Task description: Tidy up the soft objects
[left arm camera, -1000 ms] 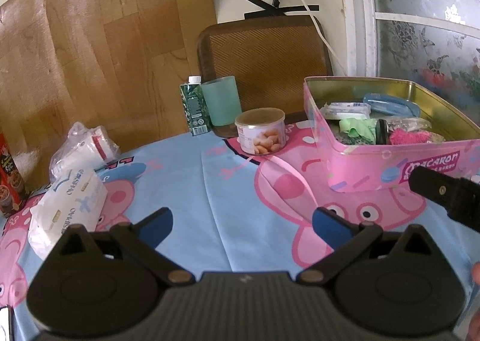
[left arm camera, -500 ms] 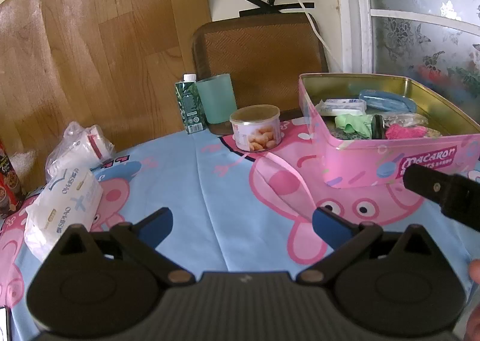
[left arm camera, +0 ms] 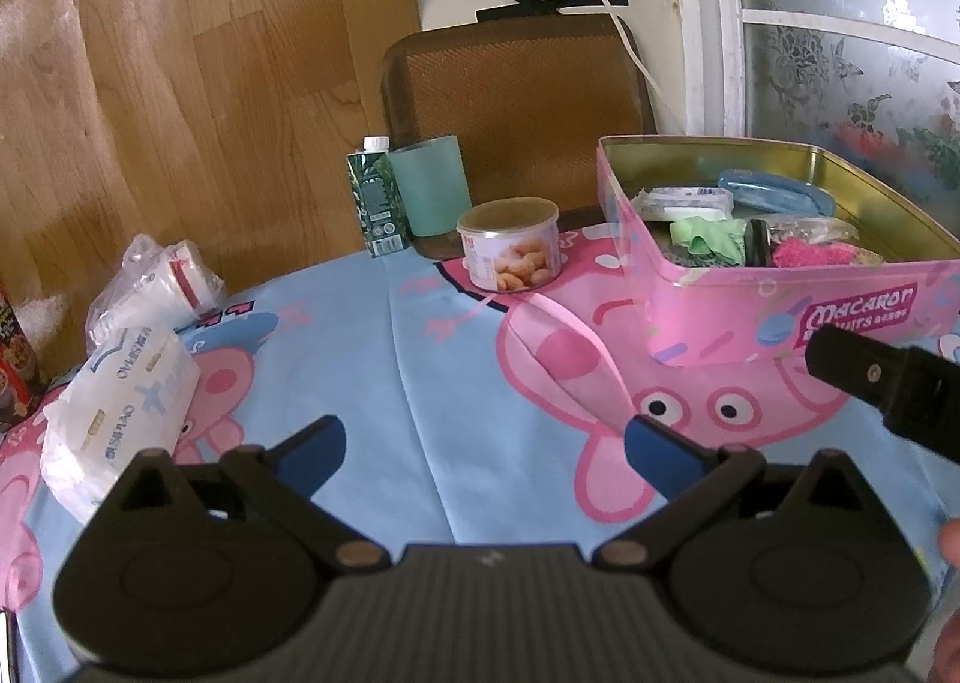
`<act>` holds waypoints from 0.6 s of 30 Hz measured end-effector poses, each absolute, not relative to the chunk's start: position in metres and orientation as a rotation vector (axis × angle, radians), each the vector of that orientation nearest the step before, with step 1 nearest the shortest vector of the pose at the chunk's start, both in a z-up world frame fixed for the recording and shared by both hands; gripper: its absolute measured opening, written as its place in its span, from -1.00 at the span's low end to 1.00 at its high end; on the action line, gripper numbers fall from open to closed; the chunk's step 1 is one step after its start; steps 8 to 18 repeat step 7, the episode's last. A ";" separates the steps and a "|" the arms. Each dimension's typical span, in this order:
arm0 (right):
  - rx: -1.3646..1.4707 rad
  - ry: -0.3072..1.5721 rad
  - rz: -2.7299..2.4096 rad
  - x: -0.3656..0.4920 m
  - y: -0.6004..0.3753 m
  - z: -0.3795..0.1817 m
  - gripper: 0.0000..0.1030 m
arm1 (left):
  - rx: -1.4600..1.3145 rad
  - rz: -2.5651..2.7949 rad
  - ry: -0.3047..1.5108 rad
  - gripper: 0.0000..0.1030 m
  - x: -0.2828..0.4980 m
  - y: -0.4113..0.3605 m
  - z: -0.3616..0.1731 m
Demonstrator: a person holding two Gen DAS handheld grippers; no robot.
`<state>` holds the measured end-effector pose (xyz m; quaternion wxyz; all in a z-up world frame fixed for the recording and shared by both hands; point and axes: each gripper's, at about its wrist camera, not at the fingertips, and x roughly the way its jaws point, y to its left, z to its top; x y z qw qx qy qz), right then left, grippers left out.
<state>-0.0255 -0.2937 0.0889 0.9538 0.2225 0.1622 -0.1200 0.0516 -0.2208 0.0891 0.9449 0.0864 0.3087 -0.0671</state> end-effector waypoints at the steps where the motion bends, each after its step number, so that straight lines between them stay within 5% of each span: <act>1: 0.451 0.330 -0.244 -0.025 -0.294 0.088 1.00 | 0.175 -0.142 0.629 1.00 0.052 -0.221 0.089; 18: 0.448 0.335 -0.242 -0.024 -0.293 0.087 1.00 | 0.164 -0.165 0.630 1.00 0.051 -0.221 0.087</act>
